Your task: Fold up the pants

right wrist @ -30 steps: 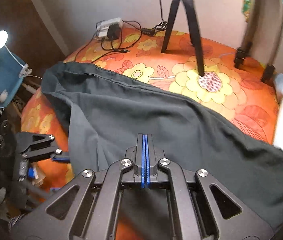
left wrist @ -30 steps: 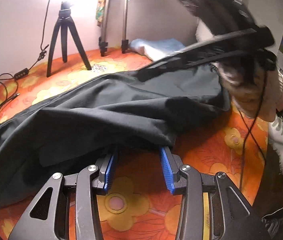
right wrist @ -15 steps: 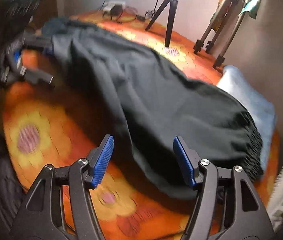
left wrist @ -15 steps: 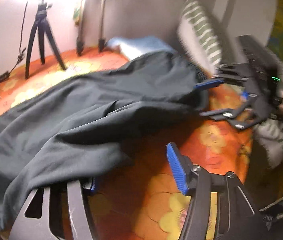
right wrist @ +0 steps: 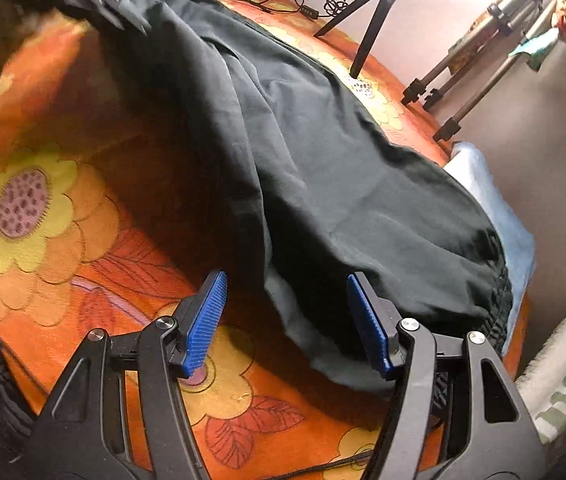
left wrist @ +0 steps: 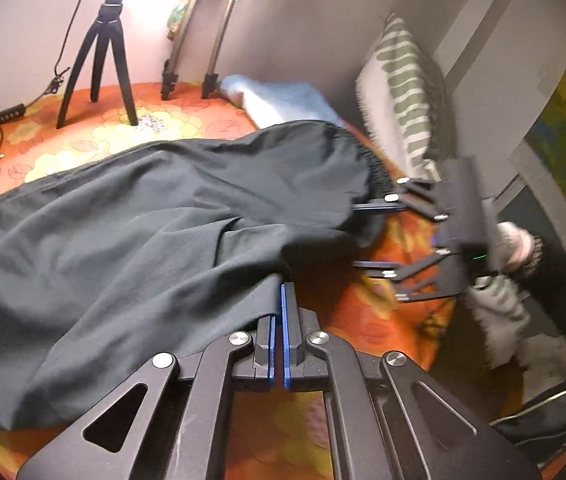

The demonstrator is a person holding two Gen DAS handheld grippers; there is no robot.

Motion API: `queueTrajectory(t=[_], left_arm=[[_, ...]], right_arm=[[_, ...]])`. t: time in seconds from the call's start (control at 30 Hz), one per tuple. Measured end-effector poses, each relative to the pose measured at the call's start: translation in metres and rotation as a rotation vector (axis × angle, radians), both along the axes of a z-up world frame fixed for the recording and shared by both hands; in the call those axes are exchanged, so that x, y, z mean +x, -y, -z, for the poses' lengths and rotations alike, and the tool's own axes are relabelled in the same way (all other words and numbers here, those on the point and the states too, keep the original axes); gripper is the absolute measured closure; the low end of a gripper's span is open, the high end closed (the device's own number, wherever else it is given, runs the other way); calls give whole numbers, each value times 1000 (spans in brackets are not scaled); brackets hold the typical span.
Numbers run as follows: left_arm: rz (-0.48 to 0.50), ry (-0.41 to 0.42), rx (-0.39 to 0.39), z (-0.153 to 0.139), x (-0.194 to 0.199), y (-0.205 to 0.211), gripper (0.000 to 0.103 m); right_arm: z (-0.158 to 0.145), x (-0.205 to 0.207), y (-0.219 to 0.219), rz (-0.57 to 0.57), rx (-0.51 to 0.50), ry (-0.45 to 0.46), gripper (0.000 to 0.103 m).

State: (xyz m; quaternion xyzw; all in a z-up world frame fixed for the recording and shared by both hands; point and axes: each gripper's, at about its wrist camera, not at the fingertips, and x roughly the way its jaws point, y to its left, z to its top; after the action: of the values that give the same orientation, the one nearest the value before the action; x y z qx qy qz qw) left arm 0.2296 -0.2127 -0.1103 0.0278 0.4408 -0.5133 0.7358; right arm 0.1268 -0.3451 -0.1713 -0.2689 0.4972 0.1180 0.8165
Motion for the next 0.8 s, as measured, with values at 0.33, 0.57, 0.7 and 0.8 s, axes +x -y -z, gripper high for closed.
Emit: queueTrajectory(t=[0.33,0.57,0.7,0.8], left_arm=[[75,-128,34,20,-30,0,102],[73,-110,104,41,-49,-13,102],[8,64,150,27,-59,-25,95],[-3,125,157,25,-60,-19,67]], right_arm=[[-6,1,-3,17,-100,23,96],[-2,-5,0,20,-176,4,96],[-15,-10,14,66,-92,6,86],[-40,-20,46,209,101,51,58]])
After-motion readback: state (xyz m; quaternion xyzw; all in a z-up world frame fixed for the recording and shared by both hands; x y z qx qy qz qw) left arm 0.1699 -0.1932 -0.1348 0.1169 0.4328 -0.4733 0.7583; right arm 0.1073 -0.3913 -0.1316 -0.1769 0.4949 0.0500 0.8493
